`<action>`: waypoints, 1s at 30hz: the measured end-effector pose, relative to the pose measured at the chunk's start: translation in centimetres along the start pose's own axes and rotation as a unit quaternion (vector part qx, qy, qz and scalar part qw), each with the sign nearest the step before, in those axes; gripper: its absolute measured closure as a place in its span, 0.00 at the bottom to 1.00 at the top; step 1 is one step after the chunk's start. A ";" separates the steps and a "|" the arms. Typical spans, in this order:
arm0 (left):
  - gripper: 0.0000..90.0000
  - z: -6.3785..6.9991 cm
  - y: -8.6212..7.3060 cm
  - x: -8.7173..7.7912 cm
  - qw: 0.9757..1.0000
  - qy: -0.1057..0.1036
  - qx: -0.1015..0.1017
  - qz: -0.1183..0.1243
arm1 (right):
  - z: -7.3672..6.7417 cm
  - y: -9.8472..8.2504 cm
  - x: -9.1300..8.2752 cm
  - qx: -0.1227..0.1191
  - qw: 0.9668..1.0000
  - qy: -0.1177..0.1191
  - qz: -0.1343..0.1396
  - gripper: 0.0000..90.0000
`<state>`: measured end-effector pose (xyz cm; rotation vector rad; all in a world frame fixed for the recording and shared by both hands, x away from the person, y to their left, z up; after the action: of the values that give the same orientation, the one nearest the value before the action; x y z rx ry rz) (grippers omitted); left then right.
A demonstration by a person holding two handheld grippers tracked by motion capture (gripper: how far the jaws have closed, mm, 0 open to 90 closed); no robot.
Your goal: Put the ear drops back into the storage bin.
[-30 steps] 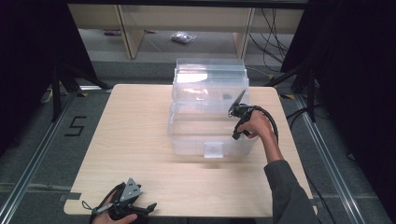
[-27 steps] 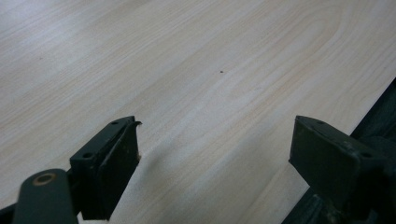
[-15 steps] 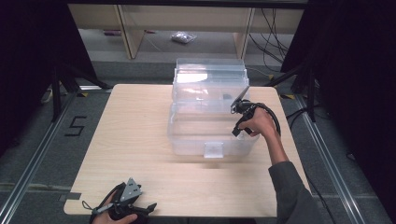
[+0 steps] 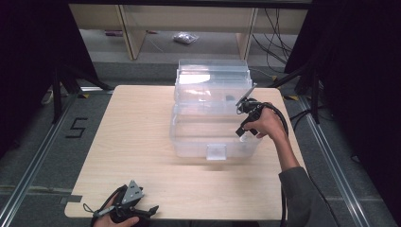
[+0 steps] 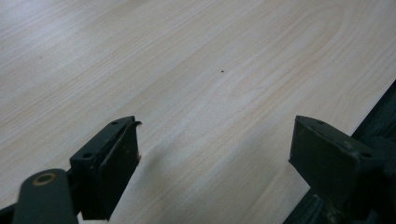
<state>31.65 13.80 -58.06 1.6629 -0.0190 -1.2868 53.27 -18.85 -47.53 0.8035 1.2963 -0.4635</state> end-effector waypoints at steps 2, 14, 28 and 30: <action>0.17 0.0 0.0 0.0 1.000 0.000 0.000 0.000 | -0.2 0.0 -0.2 -0.005 1.000 0.000 0.002 0.40; 0.17 -0.1 0.1 -0.1 1.000 0.003 0.004 0.001 | -1.4 0.0 -1.2 -0.003 1.000 0.001 0.020 0.34; 0.17 -0.1 0.1 -0.1 1.000 0.003 0.003 0.003 | -2.1 -0.2 -2.2 0.001 0.999 0.002 0.051 0.27; 0.17 -0.1 -0.1 -0.2 1.000 -0.001 0.012 -0.010 | -2.2 -0.3 -2.4 0.004 0.998 0.003 0.057 0.26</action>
<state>31.55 14.08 -58.00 1.6854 -0.0188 -1.3089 50.98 -17.70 -45.45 0.8806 1.2488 -0.3758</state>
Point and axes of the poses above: each handheld gripper's, and its own axes: x roughly forward along the jaws, y roughly out of its top, z roughly to its right, the point moved 10 cm from there along x, roughly forward along the jaws, and after that the axes turned 5 degrees about -y, right-handed, at the moved point
